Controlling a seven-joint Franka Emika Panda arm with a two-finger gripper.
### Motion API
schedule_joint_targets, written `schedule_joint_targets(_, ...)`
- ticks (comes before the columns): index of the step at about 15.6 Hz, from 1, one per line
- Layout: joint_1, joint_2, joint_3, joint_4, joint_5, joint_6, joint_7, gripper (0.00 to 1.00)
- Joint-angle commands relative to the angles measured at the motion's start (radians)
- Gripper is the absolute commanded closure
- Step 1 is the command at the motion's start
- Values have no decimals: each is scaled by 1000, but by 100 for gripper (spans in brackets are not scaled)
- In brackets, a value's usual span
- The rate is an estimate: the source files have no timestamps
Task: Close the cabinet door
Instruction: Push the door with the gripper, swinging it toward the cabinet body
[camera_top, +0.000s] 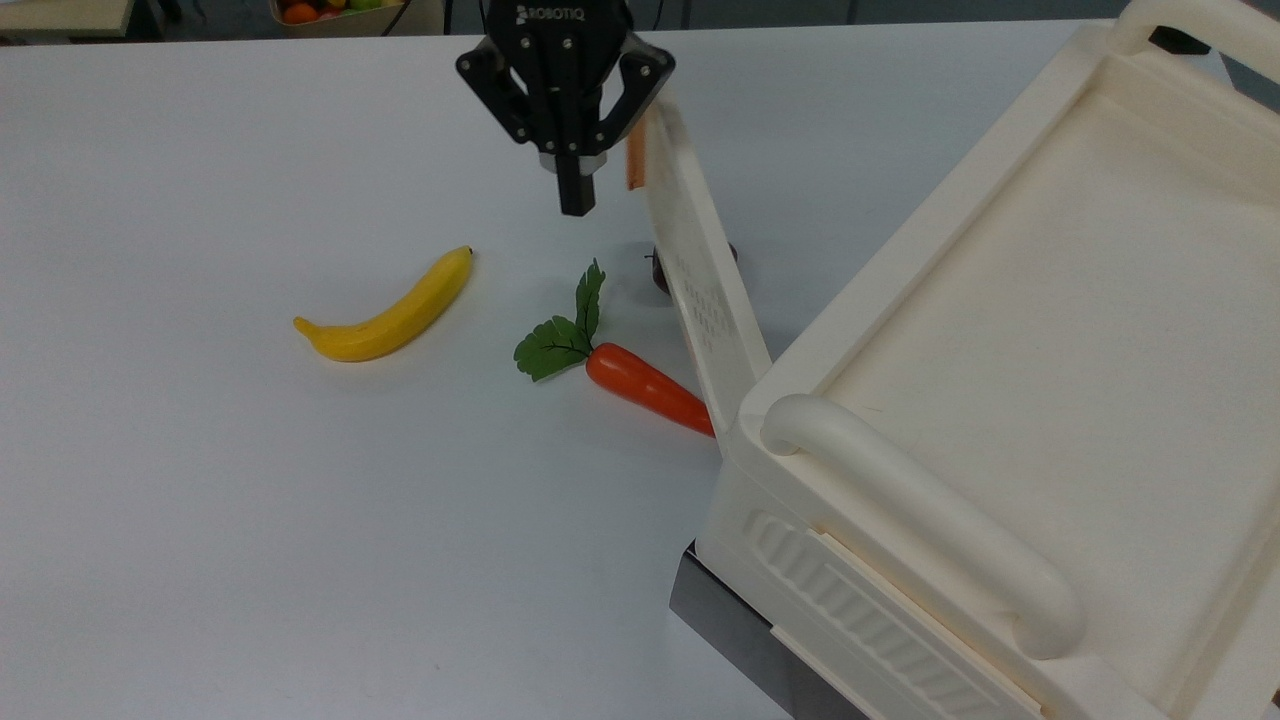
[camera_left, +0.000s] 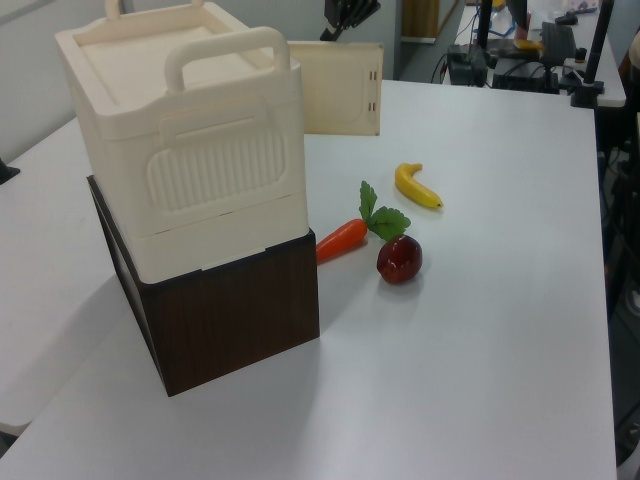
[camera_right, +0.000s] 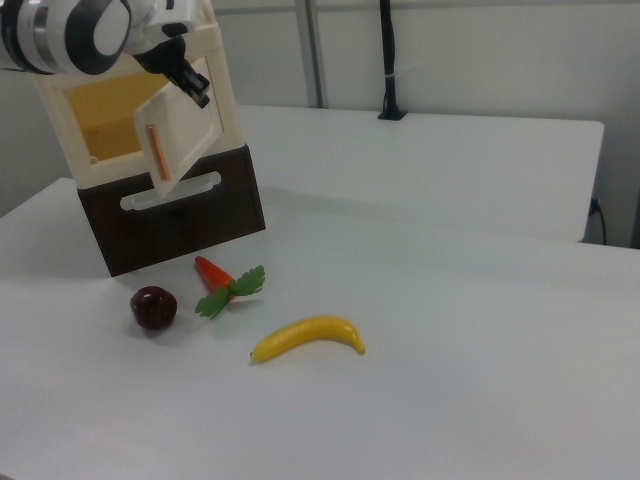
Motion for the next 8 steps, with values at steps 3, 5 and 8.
schedule_joint_targets(3,52,-36,12,-22,64,-97,6,100)
schedule_joint_targets(5,55,-36,41,-19,122,-97,9,100)
schedule_joint_targets(8,57,-27,95,-17,188,-82,60,100)
